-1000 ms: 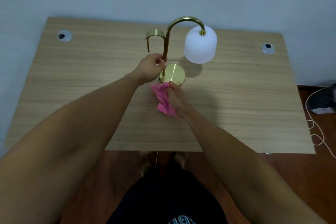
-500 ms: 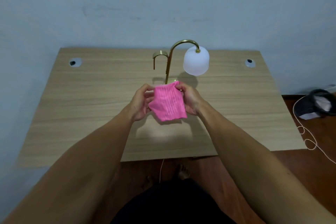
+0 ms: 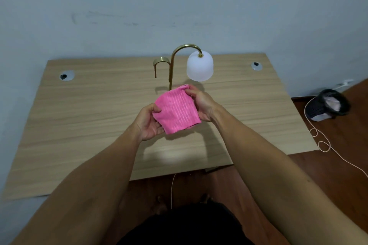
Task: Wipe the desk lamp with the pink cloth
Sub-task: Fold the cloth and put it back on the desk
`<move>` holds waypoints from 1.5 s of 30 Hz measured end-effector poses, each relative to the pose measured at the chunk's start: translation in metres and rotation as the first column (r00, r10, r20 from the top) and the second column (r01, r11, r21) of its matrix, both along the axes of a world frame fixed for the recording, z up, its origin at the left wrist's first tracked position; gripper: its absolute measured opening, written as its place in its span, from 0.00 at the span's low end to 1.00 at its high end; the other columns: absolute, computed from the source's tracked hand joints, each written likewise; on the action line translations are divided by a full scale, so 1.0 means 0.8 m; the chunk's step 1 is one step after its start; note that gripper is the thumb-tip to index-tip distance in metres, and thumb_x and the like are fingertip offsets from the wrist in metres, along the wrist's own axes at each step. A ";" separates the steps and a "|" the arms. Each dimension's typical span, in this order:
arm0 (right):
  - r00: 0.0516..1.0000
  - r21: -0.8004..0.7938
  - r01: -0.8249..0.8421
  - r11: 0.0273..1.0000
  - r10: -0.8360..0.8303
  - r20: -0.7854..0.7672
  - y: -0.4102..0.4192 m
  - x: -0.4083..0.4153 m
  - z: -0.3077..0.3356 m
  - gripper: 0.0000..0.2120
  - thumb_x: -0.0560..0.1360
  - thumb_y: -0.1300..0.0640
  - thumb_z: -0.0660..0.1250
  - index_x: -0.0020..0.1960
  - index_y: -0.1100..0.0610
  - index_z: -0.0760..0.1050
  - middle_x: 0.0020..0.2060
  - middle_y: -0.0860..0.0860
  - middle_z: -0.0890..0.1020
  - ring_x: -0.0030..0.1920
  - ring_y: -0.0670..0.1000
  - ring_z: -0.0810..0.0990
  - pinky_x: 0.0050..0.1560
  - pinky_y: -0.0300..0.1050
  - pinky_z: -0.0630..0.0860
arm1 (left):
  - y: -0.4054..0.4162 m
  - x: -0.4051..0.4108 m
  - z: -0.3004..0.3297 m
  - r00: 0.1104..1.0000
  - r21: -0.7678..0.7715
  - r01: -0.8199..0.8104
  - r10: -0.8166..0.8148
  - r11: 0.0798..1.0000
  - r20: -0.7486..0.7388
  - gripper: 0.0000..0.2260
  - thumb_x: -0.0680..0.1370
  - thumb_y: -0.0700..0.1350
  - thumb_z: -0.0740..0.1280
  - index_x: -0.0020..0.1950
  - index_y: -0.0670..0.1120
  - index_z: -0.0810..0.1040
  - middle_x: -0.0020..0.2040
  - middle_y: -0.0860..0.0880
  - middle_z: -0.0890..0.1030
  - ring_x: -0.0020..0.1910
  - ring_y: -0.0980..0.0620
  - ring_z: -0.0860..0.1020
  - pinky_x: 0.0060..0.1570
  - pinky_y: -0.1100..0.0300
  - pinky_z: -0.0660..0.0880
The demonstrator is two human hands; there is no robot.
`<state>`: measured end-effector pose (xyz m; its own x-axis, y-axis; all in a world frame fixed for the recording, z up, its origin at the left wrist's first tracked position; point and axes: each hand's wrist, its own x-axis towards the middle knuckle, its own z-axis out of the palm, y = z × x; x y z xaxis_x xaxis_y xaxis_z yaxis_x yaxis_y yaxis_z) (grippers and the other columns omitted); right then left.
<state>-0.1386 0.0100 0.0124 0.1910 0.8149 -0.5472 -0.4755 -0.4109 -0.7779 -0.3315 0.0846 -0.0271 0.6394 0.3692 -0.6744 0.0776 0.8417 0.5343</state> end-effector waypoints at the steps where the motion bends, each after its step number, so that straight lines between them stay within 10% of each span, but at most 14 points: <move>1: 1.000 -0.002 0.004 1.000 -0.004 0.010 -0.005 0.005 -0.001 0.11 0.88 0.56 0.56 0.57 0.54 0.77 0.44 0.55 0.80 0.41 0.54 0.79 0.46 0.54 0.77 | -0.001 0.005 -0.004 0.999 0.016 -0.024 0.024 1.000 -0.027 0.17 0.73 0.42 0.61 0.62 0.44 0.70 0.48 0.45 0.79 0.47 0.44 0.81 0.54 0.47 0.81; 7: 0.975 -0.023 0.023 0.999 -0.018 0.223 -0.040 0.052 -0.013 0.11 0.88 0.58 0.54 0.59 0.56 0.75 0.45 0.54 0.79 0.40 0.52 0.80 0.42 0.51 0.80 | -0.028 0.055 -0.009 0.983 0.319 0.074 -0.014 0.945 -0.185 0.17 0.82 0.42 0.62 0.71 0.47 0.70 0.60 0.44 0.81 0.58 0.42 0.81 0.63 0.39 0.76; 10: 0.902 -0.053 0.054 0.997 -0.026 0.431 -0.065 0.083 -0.030 0.11 0.88 0.58 0.54 0.58 0.56 0.75 0.44 0.53 0.80 0.39 0.50 0.79 0.39 0.47 0.78 | -0.054 0.090 -0.007 0.968 0.428 0.095 0.017 0.899 -0.251 0.16 0.83 0.42 0.62 0.71 0.46 0.67 0.61 0.43 0.80 0.55 0.43 0.82 0.51 0.46 0.82; 18: 0.679 -0.186 -0.016 0.982 0.147 0.719 -0.138 0.180 -0.081 0.14 0.88 0.50 0.50 0.65 0.58 0.68 0.53 0.57 0.81 0.53 0.58 0.82 0.56 0.55 0.78 | -0.133 0.186 -0.018 0.942 0.647 0.192 0.048 0.738 -0.334 0.12 0.84 0.48 0.61 0.65 0.45 0.67 0.57 0.37 0.80 0.50 0.40 0.83 0.50 0.40 0.82; 25: 0.598 -0.188 -0.039 0.981 0.173 0.783 -0.197 0.260 -0.107 0.13 0.89 0.49 0.50 0.65 0.55 0.67 0.44 0.52 0.80 0.41 0.52 0.80 0.39 0.46 0.73 | -0.175 0.263 -0.043 0.904 0.660 0.317 -0.006 0.681 -0.428 0.12 0.84 0.52 0.59 0.63 0.47 0.65 0.52 0.44 0.79 0.49 0.42 0.82 0.49 0.42 0.81; 39: 0.534 -0.261 0.068 0.963 0.185 0.825 -0.212 0.333 -0.181 0.11 0.87 0.51 0.55 0.63 0.55 0.71 0.49 0.56 0.82 0.50 0.60 0.82 0.46 0.49 0.73 | -0.180 0.341 -0.118 0.829 0.597 0.478 -0.105 0.645 -0.550 0.13 0.82 0.48 0.61 0.64 0.46 0.64 0.57 0.44 0.78 0.56 0.40 0.80 0.59 0.38 0.77; 45: 0.480 -0.337 0.101 0.936 0.251 0.840 -0.212 0.330 -0.169 0.14 0.85 0.50 0.57 0.68 0.54 0.70 0.57 0.60 0.84 0.57 0.62 0.83 0.56 0.55 0.79 | -0.179 0.343 -0.110 0.762 0.574 0.543 -0.072 0.613 -0.643 0.19 0.79 0.53 0.67 0.64 0.45 0.67 0.55 0.43 0.82 0.47 0.43 0.83 0.48 0.47 0.81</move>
<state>0.1253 -0.1595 -0.1226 0.6509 0.6757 -0.3462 0.4077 -0.6957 -0.5914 -0.0568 -0.0585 -0.1151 0.4497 0.7111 -0.5406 0.7046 0.0896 0.7040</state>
